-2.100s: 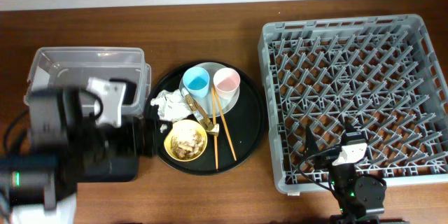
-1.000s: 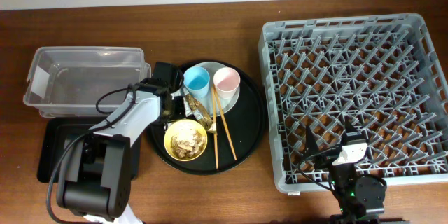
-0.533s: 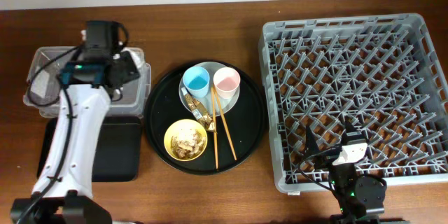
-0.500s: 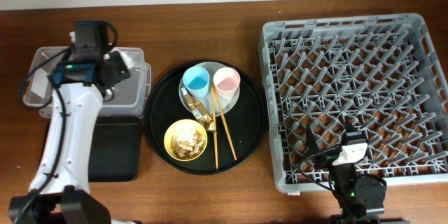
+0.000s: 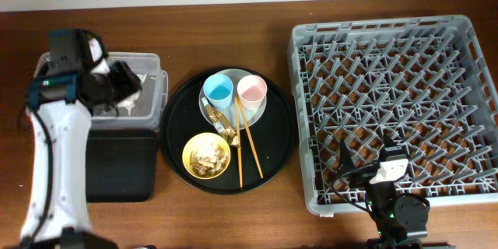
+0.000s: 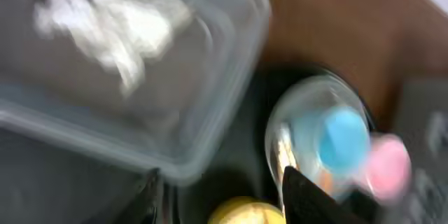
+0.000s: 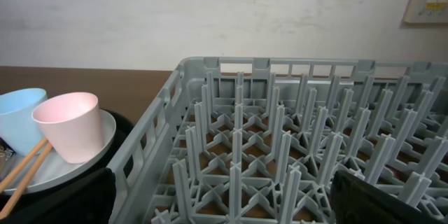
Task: Sort waste into correct bins and load items into the dishwasher rack
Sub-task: 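Grasp the gold wrapper with the left gripper and drop it in the bin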
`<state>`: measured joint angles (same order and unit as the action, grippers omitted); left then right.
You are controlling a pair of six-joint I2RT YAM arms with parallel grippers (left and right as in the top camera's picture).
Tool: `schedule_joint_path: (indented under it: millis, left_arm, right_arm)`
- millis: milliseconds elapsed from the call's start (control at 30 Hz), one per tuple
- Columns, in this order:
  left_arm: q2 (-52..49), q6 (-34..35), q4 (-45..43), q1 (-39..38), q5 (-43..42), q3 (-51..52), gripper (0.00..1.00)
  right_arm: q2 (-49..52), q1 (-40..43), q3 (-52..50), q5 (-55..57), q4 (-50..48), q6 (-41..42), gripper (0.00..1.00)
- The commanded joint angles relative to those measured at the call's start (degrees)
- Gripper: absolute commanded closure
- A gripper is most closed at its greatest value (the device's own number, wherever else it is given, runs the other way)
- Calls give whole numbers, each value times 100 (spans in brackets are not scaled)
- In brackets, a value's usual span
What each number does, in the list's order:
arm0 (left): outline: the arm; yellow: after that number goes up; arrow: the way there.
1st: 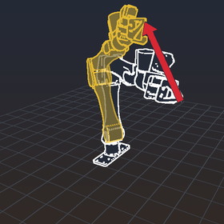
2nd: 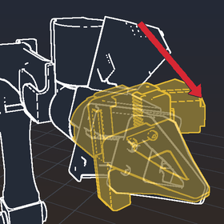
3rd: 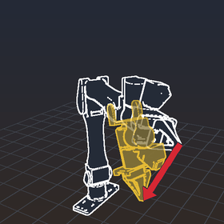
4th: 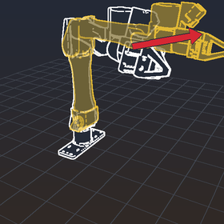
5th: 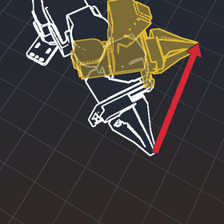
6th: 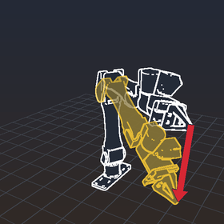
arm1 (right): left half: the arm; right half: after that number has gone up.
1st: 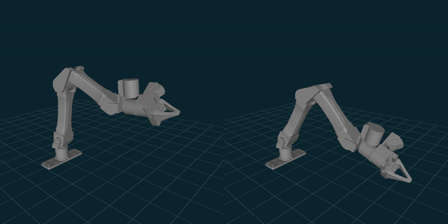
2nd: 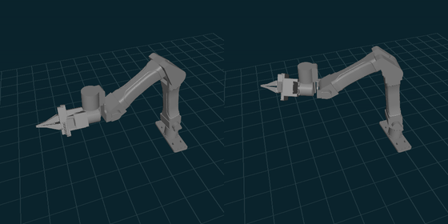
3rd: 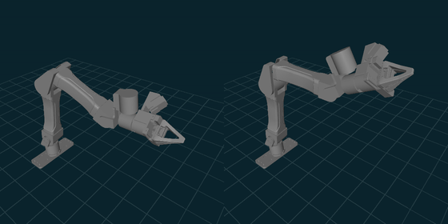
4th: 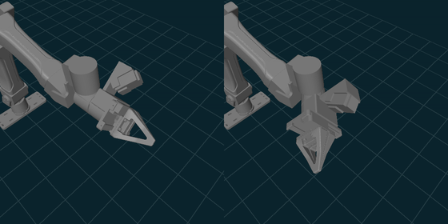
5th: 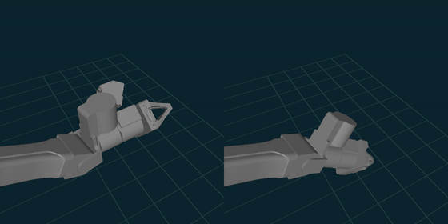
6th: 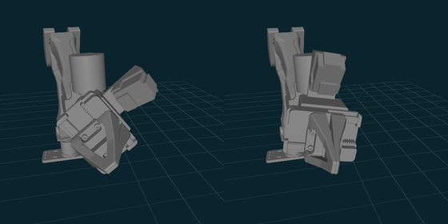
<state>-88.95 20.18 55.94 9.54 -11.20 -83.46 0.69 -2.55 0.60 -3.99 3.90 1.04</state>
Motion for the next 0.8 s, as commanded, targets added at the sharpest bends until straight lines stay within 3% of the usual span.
schedule_joint_path:
  millis: [0,100,233,267,300,400,567,767]
  left_arm:
    - [127,-76,828,-704,-402,205,46]
    - [116,-155,315,-1952,332,1102,46]
    - [109,127,-1749,-3185,496,2253,51]
    - [109,205,-2317,-3359,1003,2457,53]
    - [109,562,-2697,-3429,1412,2649,52]
    - [68,1045,-3543,-3432,1425,3348,53]
    - [66,1043,-3615,-3432,691,3421,53]
    - [-107,1047,-3884,-3432,1537,3425,53]
  right_arm:
    - [-37,33,-28,-9,28,-20,2]
    - [-37,33,-28,-9,28,-20,2]
    - [-37,33,-28,-9,26,-20,2]
    - [-37,33,-28,-9,28,-20,2]
    - [-37,33,-28,-9,28,-20,2]
    - [-37,33,-28,-9,26,-20,2]
    - [-37,33,-28,-9,28,-20,2]
    - [-37,33,-28,-9,28,-20,2]
